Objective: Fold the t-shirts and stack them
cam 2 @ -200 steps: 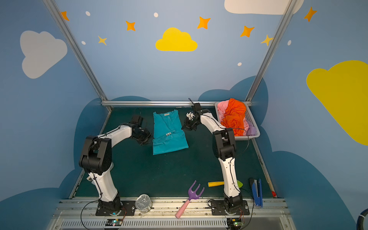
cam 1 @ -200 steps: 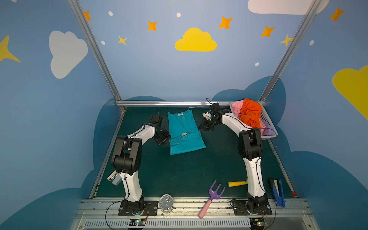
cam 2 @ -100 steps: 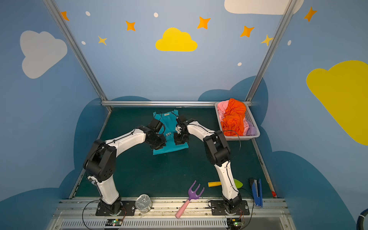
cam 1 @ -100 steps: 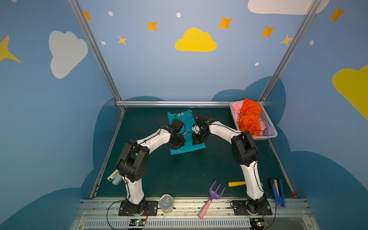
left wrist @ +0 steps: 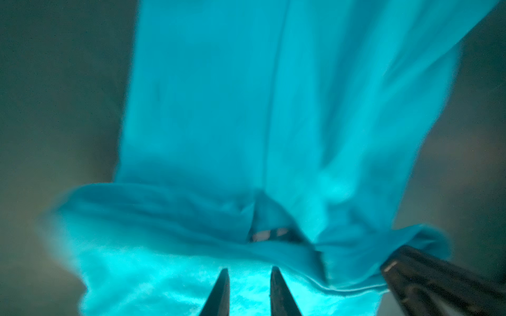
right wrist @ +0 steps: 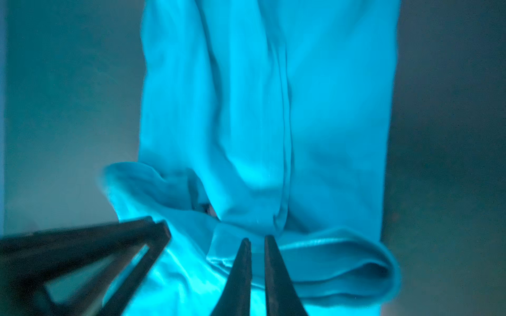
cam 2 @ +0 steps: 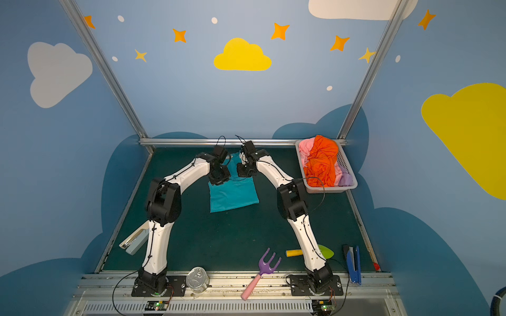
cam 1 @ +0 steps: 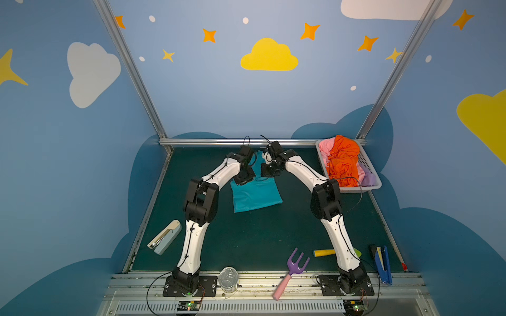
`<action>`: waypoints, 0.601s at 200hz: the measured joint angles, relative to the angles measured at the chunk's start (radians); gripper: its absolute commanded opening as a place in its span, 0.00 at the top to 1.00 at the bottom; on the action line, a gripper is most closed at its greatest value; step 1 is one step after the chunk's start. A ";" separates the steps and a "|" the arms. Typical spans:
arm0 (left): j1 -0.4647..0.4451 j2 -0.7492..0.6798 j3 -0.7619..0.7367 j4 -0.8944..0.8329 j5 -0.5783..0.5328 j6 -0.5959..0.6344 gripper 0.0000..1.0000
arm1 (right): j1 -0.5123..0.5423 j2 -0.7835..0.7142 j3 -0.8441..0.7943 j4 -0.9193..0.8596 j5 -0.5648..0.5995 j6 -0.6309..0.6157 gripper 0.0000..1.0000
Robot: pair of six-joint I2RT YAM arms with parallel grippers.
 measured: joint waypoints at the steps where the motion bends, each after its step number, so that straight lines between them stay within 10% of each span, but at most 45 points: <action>1: 0.002 0.003 0.014 -0.005 -0.004 0.002 0.72 | -0.001 0.000 0.002 0.001 0.000 -0.001 0.85; 48: 0.061 0.003 0.314 -0.105 -0.093 0.055 0.72 | -0.024 -0.100 -0.073 0.067 0.058 0.008 0.84; 120: -0.033 -0.322 -0.354 0.027 -0.030 0.039 0.72 | 0.014 -0.622 -0.732 0.335 0.081 0.022 0.87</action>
